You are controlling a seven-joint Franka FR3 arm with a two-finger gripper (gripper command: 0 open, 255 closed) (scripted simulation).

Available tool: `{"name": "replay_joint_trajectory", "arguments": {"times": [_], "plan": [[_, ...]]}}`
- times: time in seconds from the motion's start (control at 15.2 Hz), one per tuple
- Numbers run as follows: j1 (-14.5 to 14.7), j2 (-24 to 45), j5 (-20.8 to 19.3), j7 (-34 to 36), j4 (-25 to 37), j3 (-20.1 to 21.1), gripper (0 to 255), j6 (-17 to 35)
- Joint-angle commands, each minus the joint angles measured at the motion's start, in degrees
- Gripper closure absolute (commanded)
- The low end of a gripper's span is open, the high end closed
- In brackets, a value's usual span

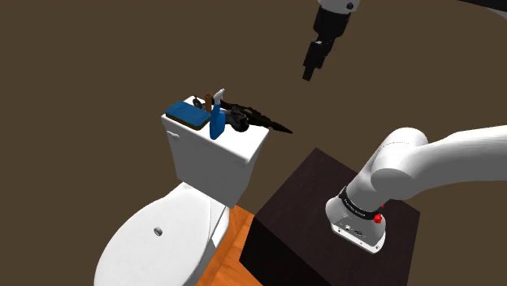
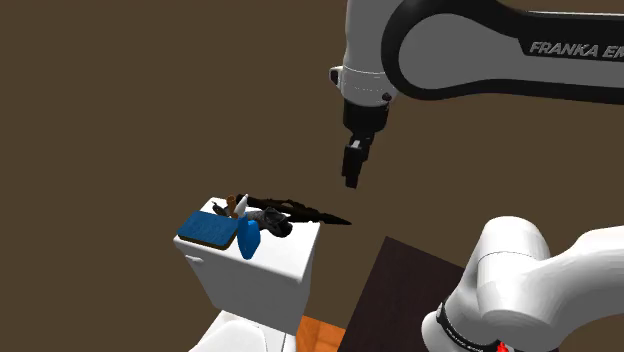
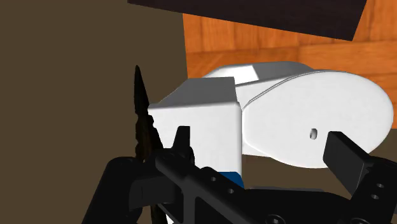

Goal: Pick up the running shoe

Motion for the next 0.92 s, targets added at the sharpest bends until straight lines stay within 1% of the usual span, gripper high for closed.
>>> {"name": "replay_joint_trajectory", "arguments": {"times": [0.0, 0.4, 0.86], "plan": [[0.0, 0.0, 0.0, 0.0, 0.0, 0.0, 0, 0.0], [-0.5, 13.12, -1.25, 0.1, 3.06, 0.18, 0, 6.92], [-1.06, 29.29, -2.96, 0.54, 9.87, 0.36, 0, 12.57]]}}
